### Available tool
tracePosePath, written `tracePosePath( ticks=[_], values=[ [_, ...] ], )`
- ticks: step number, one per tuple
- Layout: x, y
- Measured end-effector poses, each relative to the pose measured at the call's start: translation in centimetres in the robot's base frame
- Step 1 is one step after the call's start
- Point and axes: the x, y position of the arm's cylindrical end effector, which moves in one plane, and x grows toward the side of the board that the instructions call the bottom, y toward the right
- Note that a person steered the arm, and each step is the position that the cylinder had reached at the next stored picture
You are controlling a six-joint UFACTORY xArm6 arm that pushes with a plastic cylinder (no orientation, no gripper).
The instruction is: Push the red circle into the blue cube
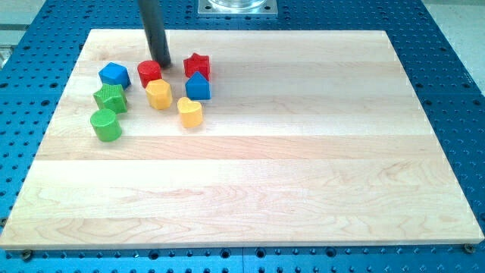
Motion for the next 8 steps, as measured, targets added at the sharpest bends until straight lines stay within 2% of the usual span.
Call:
tracePosePath(
  ticks=[3,6,7,8],
  values=[
    [2.7,1.1],
    [5.1,-1.3],
    [5.1,-1.7],
    [3.2,-1.2]
  ],
)
